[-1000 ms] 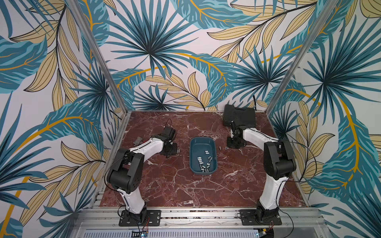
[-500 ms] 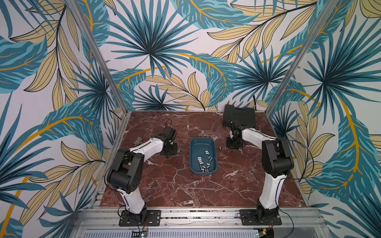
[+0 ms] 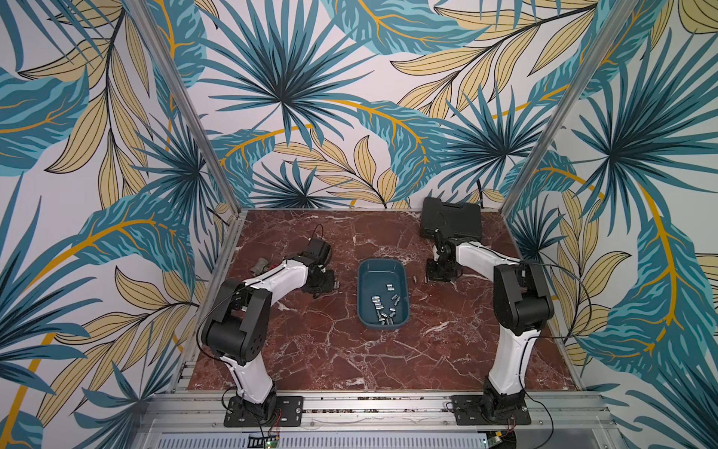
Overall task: Take out the socket from the storage box
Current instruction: Place the socket head at the center of the board, then pick up the socket head from the storage box.
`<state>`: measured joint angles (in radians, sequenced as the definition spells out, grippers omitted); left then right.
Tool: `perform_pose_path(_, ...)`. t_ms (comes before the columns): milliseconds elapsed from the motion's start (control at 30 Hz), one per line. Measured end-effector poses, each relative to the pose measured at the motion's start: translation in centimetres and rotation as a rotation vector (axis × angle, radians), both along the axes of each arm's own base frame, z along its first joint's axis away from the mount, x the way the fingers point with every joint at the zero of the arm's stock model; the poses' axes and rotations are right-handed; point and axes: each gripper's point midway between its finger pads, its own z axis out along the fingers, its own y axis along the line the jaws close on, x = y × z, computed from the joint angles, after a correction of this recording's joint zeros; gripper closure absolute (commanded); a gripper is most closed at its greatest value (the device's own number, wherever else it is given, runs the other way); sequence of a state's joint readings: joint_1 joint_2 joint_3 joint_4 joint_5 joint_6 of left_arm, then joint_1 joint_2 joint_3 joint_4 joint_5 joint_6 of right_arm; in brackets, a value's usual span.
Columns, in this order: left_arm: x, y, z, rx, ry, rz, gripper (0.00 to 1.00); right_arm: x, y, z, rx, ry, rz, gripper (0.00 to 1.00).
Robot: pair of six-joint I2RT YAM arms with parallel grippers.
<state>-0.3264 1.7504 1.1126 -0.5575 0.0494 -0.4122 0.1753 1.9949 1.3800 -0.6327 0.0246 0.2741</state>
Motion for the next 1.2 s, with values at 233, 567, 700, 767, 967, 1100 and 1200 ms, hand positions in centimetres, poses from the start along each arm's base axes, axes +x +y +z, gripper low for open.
perform_pose_path(233, -0.1, 0.0, 0.0, 0.001, 0.006, -0.001, 0.66, 0.0, 0.1, 0.1, 0.004, -0.001, 0.001, 0.72)
perform_pose_path(567, 0.7, -1.2, 1.7, -0.007, -0.023, -0.037, 0.65, 0.2, 0.0, 3.0, 0.009, -0.048, 0.001, 0.71)
perform_pose_path(700, 1.0, -3.3, 3.3, -0.004, -0.057, -0.094, 0.65, 0.2, -0.1, 4.3, 0.007, -0.073, -0.001, 0.71)
perform_pose_path(767, 1.2, -5.0, 4.5, -0.009, -0.084, -0.139, 0.65, 0.1, -0.1, 4.9, 0.005, -0.082, -0.002, 0.71)
perform_pose_path(967, 1.1, -10.8, 8.1, -0.041, -0.168, -0.284, 0.66, 0.2, -0.3, 6.7, 0.005, -0.124, -0.005, 0.71)
perform_pose_path(1100, 1.1, -14.6, 8.3, -0.061, -0.179, -0.372, 0.67, 0.2, -0.3, 7.5, 0.005, -0.142, -0.006, 0.71)
perform_pose_path(1200, 0.8, -17.0, 6.8, -0.060, -0.149, -0.427, 0.67, 0.1, -0.3, 7.7, 0.006, -0.145, -0.006, 0.71)
